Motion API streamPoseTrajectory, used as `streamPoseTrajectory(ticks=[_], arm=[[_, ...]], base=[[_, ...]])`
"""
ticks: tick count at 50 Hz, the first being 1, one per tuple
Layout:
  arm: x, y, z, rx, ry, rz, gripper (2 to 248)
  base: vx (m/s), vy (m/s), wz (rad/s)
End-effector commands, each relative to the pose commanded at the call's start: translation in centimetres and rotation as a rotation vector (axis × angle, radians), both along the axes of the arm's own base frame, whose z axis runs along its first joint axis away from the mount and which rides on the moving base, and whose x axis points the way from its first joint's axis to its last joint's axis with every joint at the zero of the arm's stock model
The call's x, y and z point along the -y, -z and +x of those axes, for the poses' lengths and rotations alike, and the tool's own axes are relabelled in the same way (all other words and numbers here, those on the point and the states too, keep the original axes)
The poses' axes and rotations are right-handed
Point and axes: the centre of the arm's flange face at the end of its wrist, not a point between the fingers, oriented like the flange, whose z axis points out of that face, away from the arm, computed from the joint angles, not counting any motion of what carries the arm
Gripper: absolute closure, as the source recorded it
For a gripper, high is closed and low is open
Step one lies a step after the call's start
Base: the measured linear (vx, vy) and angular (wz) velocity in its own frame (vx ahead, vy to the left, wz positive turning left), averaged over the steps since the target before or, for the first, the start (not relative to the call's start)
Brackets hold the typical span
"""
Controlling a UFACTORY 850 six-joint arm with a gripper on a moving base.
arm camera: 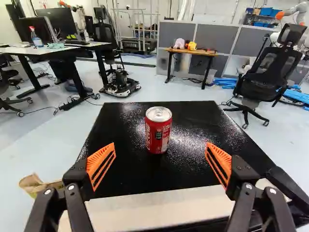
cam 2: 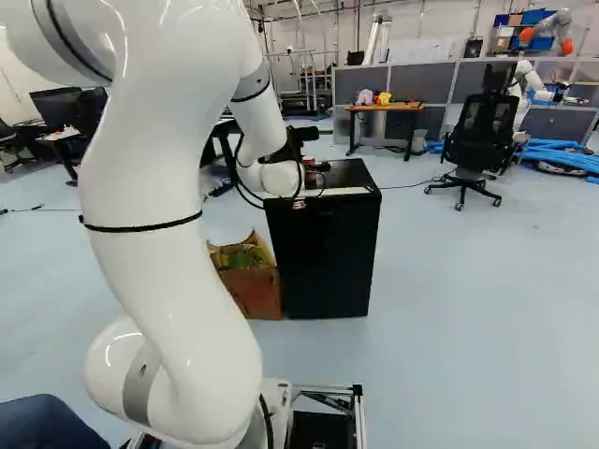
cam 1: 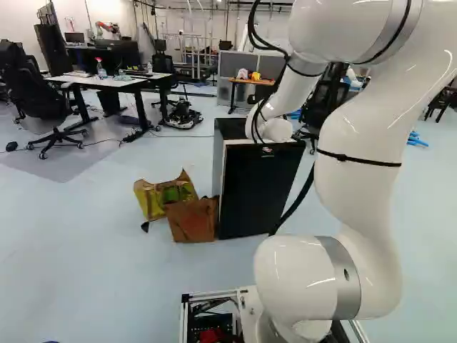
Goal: Grab a drink from the fridge
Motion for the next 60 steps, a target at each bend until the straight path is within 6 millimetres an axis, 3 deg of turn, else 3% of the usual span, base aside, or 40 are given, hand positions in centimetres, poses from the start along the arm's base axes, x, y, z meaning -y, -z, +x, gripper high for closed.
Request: streamPoseTrajectory(ticks=[40,60], arm=[[0.1,3.9,4.5,0.078,-0.014,0.002,3],[0.2,3.8,6.3,0.121,-0.019,-0.001,3]], base=[[0.000,0.000,0.000],[0.000,0.000,0.000]])
